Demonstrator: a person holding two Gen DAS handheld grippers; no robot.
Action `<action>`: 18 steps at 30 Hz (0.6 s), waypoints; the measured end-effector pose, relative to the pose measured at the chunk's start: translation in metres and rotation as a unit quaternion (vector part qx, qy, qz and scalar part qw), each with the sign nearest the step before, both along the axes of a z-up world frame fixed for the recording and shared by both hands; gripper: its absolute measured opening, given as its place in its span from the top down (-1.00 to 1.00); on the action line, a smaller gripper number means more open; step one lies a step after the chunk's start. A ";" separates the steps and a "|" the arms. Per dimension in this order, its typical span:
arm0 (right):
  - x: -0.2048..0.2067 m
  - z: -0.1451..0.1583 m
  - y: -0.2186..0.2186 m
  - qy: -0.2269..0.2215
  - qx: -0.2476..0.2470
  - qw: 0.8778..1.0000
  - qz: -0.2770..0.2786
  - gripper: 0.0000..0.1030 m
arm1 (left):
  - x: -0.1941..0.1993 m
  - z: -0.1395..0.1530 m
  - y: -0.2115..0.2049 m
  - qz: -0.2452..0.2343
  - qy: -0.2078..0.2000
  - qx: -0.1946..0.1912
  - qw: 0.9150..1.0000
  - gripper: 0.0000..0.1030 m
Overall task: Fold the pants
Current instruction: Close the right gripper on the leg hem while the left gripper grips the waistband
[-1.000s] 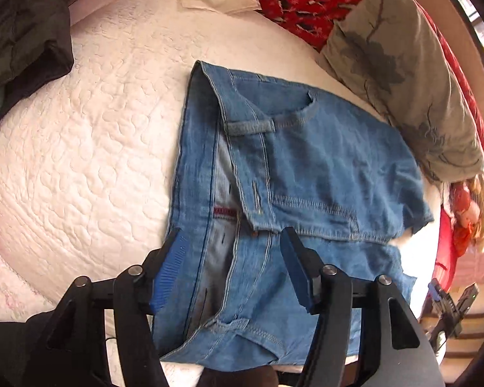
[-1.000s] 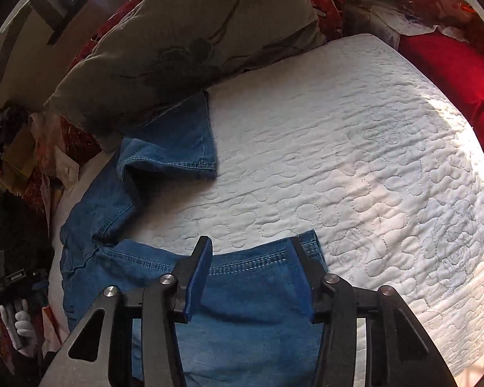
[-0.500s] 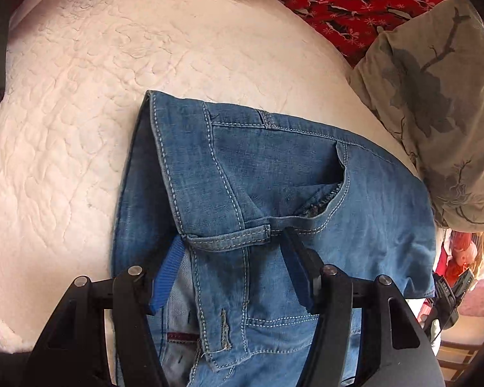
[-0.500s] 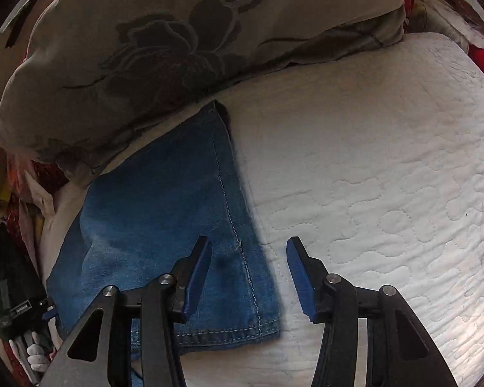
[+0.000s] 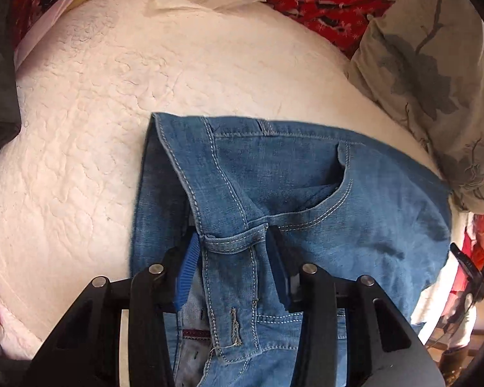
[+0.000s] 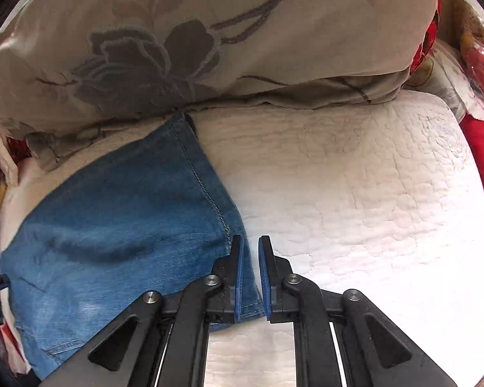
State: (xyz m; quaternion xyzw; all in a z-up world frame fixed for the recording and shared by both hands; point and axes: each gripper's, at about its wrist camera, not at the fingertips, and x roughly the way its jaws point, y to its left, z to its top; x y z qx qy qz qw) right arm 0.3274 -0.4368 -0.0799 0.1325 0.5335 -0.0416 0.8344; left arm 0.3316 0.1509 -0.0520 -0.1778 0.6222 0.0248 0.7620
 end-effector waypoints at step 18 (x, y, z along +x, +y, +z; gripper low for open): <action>0.059 0.015 0.030 -0.046 0.025 0.998 0.020 -0.06 | 0.042 -0.015 0.058 0.059 0.030 -0.084 0.994 -0.13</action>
